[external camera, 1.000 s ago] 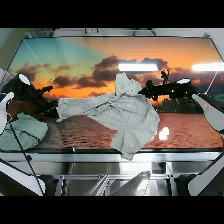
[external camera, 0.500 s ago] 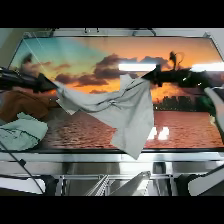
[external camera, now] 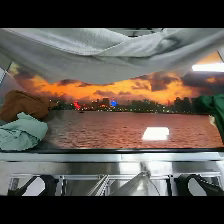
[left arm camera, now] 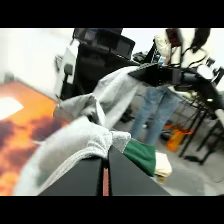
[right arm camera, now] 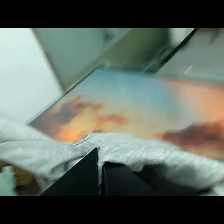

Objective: Fold the shirts.

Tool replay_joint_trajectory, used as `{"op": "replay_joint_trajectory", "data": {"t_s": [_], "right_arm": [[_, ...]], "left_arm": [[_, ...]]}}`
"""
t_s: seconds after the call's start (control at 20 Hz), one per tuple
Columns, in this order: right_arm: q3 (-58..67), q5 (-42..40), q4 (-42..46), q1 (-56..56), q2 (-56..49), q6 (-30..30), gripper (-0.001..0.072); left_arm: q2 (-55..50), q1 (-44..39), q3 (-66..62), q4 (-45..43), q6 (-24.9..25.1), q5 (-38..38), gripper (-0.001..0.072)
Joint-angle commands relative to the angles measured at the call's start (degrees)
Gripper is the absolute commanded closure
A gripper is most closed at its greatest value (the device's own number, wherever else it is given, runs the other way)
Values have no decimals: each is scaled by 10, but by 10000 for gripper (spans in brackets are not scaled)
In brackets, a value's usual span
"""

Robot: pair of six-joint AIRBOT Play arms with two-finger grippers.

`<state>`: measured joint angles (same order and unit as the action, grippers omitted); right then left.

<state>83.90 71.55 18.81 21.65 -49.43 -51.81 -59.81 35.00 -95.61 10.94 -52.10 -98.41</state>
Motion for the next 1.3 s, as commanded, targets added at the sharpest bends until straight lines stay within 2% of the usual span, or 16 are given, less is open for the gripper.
{"op": "replay_joint_trajectory", "data": {"t_s": [0.0,0.1,0.2,0.3,0.45,0.6,0.7,0.75,0.8,0.85,0.9,0.95,1.1,1.25], "right_arm": [[0,-78,108,34,180,13,697],[0,-106,158,36,209,12,697],[-9,-82,145,36,177,12,697],[-38,-46,101,33,105,13,697],[-117,-43,95,-13,-19,38,697],[-188,-124,95,-62,-155,76,697],[-196,-189,89,-86,-260,102,696],[-195,-222,76,-94,-311,107,686],[-190,-235,60,-97,-356,107,534],[-180,-228,53,-96,-388,104,379],[-169,-207,54,-90,-407,94,377],[-163,-180,56,-78,-410,94,374],[-160,-92,86,-9,-376,86,374],[-160,-37,257,77,-343,11,367]], "left_arm": [[86,102,-81,41,-44,16,693],[80,159,-105,38,-56,34,692],[40,146,-107,1,-70,40,692],[-22,54,-106,-117,-78,41,692],[-140,-121,-106,-327,-75,64,692],[-310,-251,-106,-426,-62,106,691],[-439,-291,-120,-466,-58,116,696],[-506,-300,-141,-495,-60,113,695],[-564,-301,-167,-515,-82,104,688],[-618,-293,-201,-513,-115,89,452],[-656,-279,-233,-501,-149,76,346],[-678,-259,-252,-466,-169,64,331],[-647,-186,-201,-350,-165,30,336],[-548,-140,-68,-419,-154,-12,353]]}}
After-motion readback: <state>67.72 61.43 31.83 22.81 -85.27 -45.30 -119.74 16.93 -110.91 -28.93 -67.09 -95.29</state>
